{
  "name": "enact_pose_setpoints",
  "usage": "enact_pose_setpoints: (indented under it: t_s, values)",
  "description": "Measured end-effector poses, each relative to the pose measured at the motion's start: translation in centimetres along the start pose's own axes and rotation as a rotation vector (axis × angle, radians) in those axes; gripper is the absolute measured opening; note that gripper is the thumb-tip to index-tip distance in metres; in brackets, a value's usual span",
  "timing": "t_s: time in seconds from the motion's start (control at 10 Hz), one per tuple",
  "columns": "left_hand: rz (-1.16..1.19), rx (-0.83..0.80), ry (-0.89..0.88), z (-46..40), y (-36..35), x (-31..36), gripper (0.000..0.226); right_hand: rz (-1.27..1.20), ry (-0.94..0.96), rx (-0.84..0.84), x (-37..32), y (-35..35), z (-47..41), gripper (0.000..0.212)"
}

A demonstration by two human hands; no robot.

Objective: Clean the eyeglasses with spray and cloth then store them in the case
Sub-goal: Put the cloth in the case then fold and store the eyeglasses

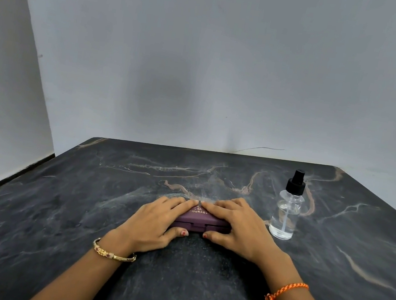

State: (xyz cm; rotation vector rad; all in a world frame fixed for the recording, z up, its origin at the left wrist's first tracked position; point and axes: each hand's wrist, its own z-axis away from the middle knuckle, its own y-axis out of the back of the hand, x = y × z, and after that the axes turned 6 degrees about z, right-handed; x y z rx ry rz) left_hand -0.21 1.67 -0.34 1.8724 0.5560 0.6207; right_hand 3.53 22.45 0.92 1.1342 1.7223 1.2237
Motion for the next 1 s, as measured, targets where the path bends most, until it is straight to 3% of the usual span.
enact_pose_setpoints:
  t_s: [0.5,0.9,1.0]
  values:
    - [0.063,0.016,0.009,0.2,-0.2,0.0,0.061,0.007,-0.014,0.012,-0.1,0.0,0.2,0.061]
    - [0.041,0.062,0.039,0.2,-0.3,-0.1,0.062,-0.051,-0.022,0.189,-0.6,-0.5,0.5,0.058]
    - [0.051,0.103,0.049,0.3,0.2,0.2,0.072,-0.050,-0.041,0.246,-1.1,-0.3,0.6,0.060]
